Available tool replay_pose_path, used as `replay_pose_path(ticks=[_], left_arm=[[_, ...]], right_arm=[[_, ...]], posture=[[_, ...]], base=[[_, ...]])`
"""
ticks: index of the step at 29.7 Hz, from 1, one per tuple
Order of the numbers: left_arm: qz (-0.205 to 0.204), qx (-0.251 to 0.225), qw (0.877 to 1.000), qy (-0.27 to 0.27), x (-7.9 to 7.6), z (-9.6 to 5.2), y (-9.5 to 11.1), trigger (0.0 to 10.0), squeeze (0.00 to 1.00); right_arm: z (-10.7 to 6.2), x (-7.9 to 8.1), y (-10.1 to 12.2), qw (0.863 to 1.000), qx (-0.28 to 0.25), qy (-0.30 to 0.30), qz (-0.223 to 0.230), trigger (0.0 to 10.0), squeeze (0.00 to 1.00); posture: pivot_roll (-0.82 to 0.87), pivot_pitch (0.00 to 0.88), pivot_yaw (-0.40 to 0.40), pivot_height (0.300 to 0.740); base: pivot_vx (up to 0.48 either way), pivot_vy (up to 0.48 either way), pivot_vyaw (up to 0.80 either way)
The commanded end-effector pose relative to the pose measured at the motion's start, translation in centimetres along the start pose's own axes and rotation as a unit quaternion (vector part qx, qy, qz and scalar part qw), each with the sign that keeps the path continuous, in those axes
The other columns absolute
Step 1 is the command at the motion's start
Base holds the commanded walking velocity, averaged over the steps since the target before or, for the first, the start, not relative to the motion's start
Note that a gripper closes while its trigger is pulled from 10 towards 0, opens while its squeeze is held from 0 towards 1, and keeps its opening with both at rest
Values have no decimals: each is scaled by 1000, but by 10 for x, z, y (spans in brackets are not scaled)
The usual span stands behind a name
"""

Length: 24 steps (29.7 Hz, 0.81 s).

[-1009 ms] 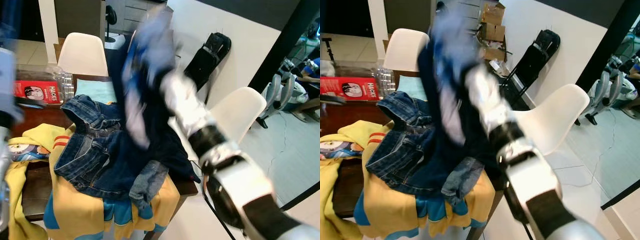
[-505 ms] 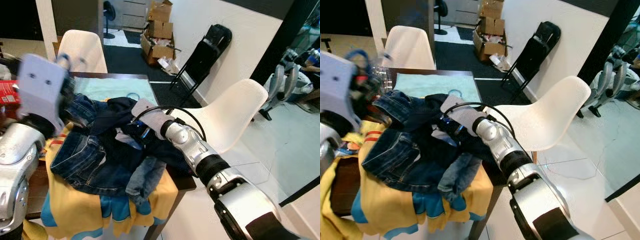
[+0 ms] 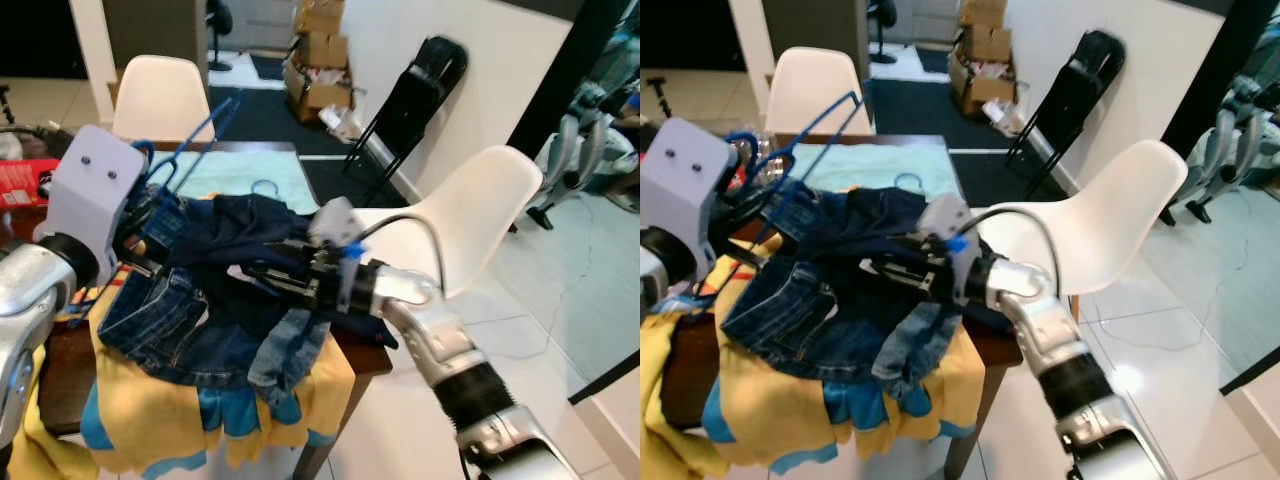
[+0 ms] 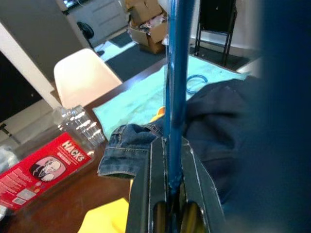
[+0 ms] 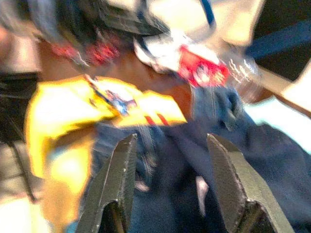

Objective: Hang hanger

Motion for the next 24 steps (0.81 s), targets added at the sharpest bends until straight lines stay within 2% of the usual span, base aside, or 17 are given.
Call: replay_pose_path(ticks=[1,3,5,10,11,12,13,14,16,17,18,19,21,22,23,24], left_arm=[[8,2,1000,-8,1,-1,4,10000,0],[8,2,1000,-8,1,-1,4,10000,0],[4,-7,1000,-7,3,1,9,10000,0],[3,-12,1000,-6,3,2,11,10000,0],[-4,-34,999,-12,2,6,22,10000,0],[-4,-34,999,-12,2,6,22,10000,0],[-14,-58,998,-15,0,12,34,10000,0],[-39,-78,996,-13,-1,20,46,10000,0],[-39,-78,996,-13,-1,20,46,10000,0],[-57,-90,994,-12,-2,26,53,10000,0],[-57,-90,994,-12,-2,26,53,10000,0],[-77,-91,993,3,-3,32,54,10000,0],[-102,-81,991,22,-10,41,47,10000,0],[-107,-77,991,26,-12,44,44,10000,0],[-107,-77,991,26,-12,44,44,10000,0],[-110,-74,991,26,-16,45,42,10000,0]], right_arm=[[-18,10,14,997,-49,35,58,10000,0],[-18,10,14,997,-49,35,58,10000,0],[-33,0,35,987,-123,4,106,10000,0],[-37,-5,42,981,-149,-13,121,10000,0],[-47,-35,51,965,-192,-143,110,10000,0],[-47,-35,51,965,-192,-143,110,10000,0],[-59,-60,48,933,-202,-284,92,10000,0],[-75,-75,42,893,-192,-405,46,10000,0],[-75,-75,42,893,-192,-405,46,10000,0],[-85,-79,38,862,-185,-472,11,10000,0],[-85,-79,38,862,-185,-472,11,10000,0],[-93,-77,35,839,-178,-513,-17,10000,0],[-106,-69,37,805,-182,-562,-53,10000,0],[-111,-66,39,795,-182,-576,-60,10000,0],[-111,-66,39,795,-182,-576,-60,10000,0],[-115,-65,42,789,-185,-583,-63,10000,0]], posture=[[162,198,-89,740],[162,198,-89,740],[159,195,-82,740],[159,195,-82,740],[168,192,-74,740],[168,192,-74,740],[169,189,-70,740],[156,182,-56,740],[156,182,-56,740],[153,181,-51,740],[153,181,-51,740],[134,171,-30,740],[109,157,-9,740],[106,156,-7,740],[106,156,-7,740],[101,151,-2,740]], base=[[0,0,0],[0,0,0],[0,0,0],[0,0,0],[0,0,0],[0,0,0],[0,0,0],[0,0,0],[0,0,0],[0,0,0],[0,0,0],[0,0,0],[0,0,0],[0,0,0],[0,0,0],[0,0,0]])
Point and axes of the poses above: a point about 5 cm out from each wrist's last joint towards the gripper, its own z axis pointing out of the wrist towards the gripper, its own y axis along the axis of the wrist's last joint, x = y × z, the point moved 4 cm from there along z, pointing out of the wrist towards the gripper, and after that the axes turned 8 degrees about z, right-handed, at the moved point
